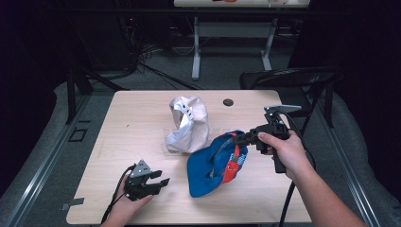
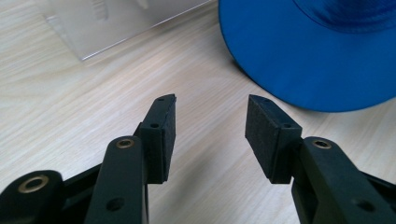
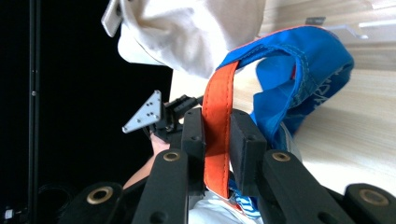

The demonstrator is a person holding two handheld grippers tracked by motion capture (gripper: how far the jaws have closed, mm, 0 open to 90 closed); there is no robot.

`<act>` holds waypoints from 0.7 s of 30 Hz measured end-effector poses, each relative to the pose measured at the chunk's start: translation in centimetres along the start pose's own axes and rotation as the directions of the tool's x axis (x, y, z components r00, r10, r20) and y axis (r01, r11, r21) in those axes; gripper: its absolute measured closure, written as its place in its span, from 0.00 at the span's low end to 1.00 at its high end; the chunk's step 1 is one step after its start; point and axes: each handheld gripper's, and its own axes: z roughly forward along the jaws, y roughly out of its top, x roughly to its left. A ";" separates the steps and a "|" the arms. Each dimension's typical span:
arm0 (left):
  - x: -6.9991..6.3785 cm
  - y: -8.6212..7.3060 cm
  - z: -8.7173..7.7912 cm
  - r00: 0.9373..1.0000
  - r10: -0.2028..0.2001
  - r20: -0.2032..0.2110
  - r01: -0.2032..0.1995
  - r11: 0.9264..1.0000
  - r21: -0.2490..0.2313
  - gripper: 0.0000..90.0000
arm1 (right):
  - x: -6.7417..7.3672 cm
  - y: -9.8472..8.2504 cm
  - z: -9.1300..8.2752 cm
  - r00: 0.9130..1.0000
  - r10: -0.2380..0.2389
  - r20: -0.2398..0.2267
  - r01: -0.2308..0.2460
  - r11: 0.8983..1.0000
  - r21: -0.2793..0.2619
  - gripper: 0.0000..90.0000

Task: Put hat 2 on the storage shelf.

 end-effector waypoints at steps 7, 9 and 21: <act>-1.1 0.8 -0.1 0.999 0.033 0.007 -0.033 0.999 -0.026 0.57 | 1.8 0.7 -0.3 1.000 -0.021 0.010 0.022 1.000 -0.007 0.86; -1.3 1.0 -0.1 0.999 0.047 0.004 -0.047 0.999 -0.029 0.56 | 2.4 0.8 -0.5 0.999 -0.030 0.013 0.030 0.999 -0.016 0.86; -2.7 1.9 0.4 0.995 0.097 0.025 -0.096 0.995 -0.032 0.53 | 5.1 2.2 -3.9 0.997 -0.042 0.060 0.048 0.995 -0.093 0.86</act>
